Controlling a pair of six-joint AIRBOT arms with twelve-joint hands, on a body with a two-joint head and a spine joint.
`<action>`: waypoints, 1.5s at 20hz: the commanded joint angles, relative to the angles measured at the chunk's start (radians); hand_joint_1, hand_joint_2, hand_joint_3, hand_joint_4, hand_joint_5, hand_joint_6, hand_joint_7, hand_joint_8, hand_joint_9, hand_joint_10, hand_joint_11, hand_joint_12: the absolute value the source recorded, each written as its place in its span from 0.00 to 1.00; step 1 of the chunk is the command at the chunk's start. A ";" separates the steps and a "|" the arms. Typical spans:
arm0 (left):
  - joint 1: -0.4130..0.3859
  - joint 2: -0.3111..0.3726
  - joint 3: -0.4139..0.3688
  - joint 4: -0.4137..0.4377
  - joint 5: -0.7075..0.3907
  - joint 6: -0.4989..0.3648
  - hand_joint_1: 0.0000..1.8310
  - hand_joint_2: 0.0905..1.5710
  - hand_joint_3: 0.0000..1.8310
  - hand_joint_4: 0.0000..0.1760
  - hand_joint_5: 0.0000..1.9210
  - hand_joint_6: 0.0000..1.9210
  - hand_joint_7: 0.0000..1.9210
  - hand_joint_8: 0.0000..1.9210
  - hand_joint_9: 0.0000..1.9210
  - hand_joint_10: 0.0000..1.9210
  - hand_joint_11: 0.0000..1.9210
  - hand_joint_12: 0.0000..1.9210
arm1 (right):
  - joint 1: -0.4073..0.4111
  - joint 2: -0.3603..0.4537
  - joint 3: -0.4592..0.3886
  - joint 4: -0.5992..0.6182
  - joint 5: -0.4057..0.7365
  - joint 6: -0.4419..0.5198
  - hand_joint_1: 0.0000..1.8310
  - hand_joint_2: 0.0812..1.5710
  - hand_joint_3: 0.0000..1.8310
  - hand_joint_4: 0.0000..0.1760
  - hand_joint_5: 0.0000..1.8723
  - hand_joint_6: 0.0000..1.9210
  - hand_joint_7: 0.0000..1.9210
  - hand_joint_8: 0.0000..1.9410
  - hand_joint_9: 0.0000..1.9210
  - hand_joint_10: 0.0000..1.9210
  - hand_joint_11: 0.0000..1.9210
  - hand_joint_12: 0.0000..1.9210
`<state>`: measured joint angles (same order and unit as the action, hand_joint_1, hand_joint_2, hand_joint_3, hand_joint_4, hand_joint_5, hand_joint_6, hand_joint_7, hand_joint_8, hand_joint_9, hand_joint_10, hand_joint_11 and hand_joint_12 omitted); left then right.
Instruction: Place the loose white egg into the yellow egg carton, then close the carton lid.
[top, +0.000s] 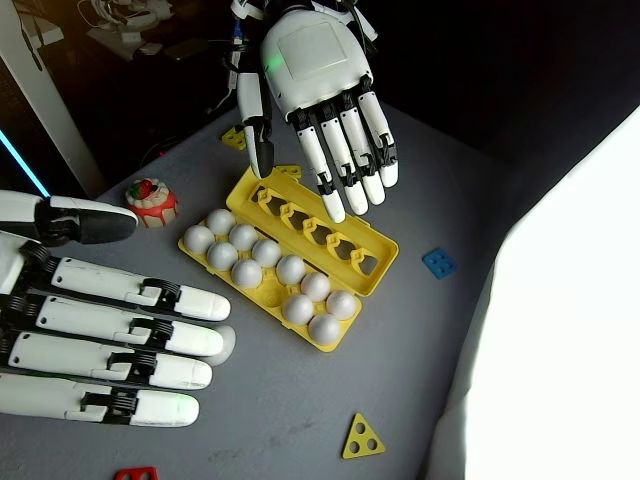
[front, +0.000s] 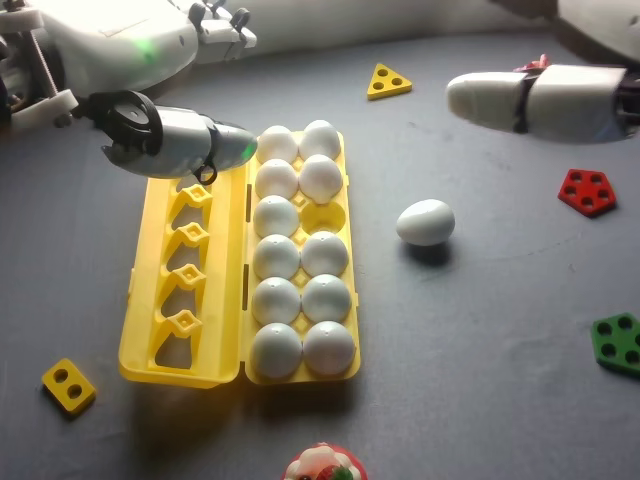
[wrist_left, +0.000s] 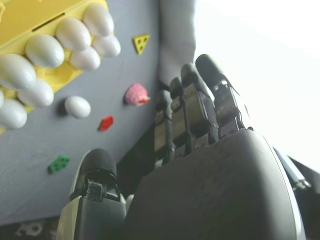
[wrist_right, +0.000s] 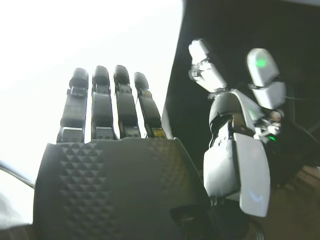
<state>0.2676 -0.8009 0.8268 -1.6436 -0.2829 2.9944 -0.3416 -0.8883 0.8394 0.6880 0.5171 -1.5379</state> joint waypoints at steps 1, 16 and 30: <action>-0.018 0.001 -0.005 0.029 0.004 0.004 0.00 0.81 0.00 0.07 0.12 0.00 0.14 0.00 0.16 0.00 0.00 0.49 | 0.013 -0.018 0.014 0.049 0.056 -0.060 0.07 0.74 0.00 0.00 0.12 0.02 0.13 0.00 0.09 0.04 0.00 0.30; -0.018 -0.010 -0.039 0.008 0.006 0.004 0.00 0.81 0.00 0.00 0.14 0.00 0.18 0.00 0.18 0.00 0.00 0.49 | 0.001 -0.296 0.157 0.551 0.104 -0.402 0.15 0.71 0.00 0.00 0.10 0.00 0.12 0.00 0.09 0.02 0.00 0.31; -0.053 -0.030 0.027 -0.036 0.036 0.004 0.00 0.81 0.00 0.00 0.11 0.00 0.17 0.00 0.17 0.00 0.00 0.46 | -0.045 -0.355 0.182 0.638 0.097 -0.472 0.68 0.66 0.00 0.00 0.11 0.02 0.06 0.00 0.02 0.00 0.00 0.00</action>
<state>0.2283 -0.8326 0.8516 -1.6993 -0.2409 2.9944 -0.3870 -1.2449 1.0206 1.3720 0.5716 -2.0075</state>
